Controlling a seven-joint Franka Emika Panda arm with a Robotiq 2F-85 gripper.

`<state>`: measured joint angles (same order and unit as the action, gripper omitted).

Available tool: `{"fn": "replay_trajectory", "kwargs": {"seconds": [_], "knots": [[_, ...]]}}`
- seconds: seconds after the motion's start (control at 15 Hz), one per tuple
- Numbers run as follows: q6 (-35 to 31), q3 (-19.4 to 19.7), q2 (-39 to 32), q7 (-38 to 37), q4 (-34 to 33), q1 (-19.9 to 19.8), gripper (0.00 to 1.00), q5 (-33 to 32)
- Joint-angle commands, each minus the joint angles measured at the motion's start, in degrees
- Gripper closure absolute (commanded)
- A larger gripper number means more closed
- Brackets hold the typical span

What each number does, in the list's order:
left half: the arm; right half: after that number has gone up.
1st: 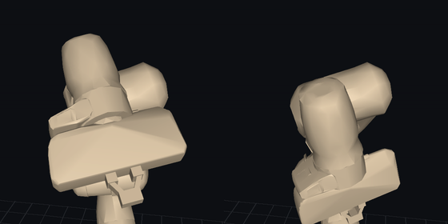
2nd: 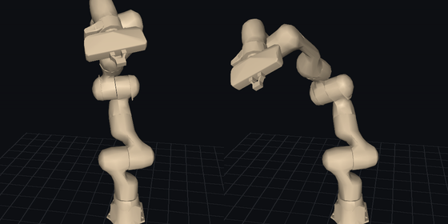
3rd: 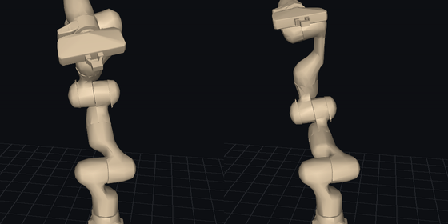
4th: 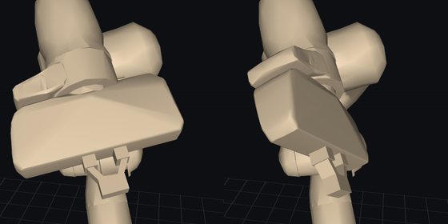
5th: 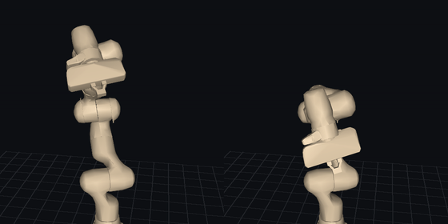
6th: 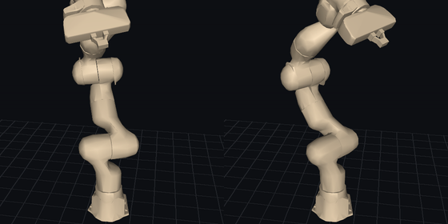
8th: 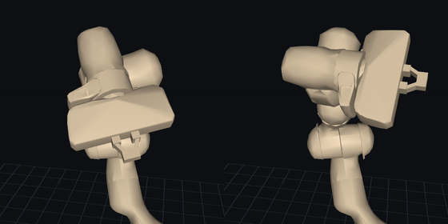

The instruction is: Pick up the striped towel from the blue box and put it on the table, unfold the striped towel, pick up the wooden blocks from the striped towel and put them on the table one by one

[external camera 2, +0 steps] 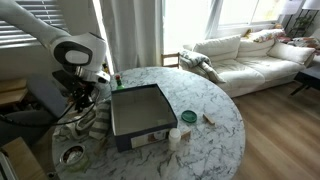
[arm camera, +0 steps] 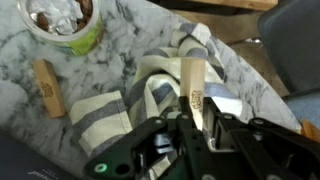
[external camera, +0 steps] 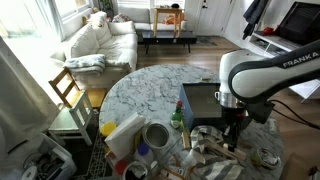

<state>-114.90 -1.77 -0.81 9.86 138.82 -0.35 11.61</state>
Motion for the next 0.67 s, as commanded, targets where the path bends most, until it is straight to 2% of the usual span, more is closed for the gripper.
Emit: {"fn": "replay_trajectory", "kwargs": {"seconds": [0.0, 0.2, 0.33, 0.6], "knots": [[10.85, 1.55, 1.97, 3.82, -1.64, -0.63, 0.95, -7.27], [15.48, 2.73, 1.94, 3.77, -1.12, -1.38, 0.95, -15.58], [12.75, 3.66, 1.79, 3.58, 0.89, -2.08, 0.95, -19.78], [5.16, 5.07, 1.13, 3.8, 3.59, -3.24, 0.95, -21.87]]}}
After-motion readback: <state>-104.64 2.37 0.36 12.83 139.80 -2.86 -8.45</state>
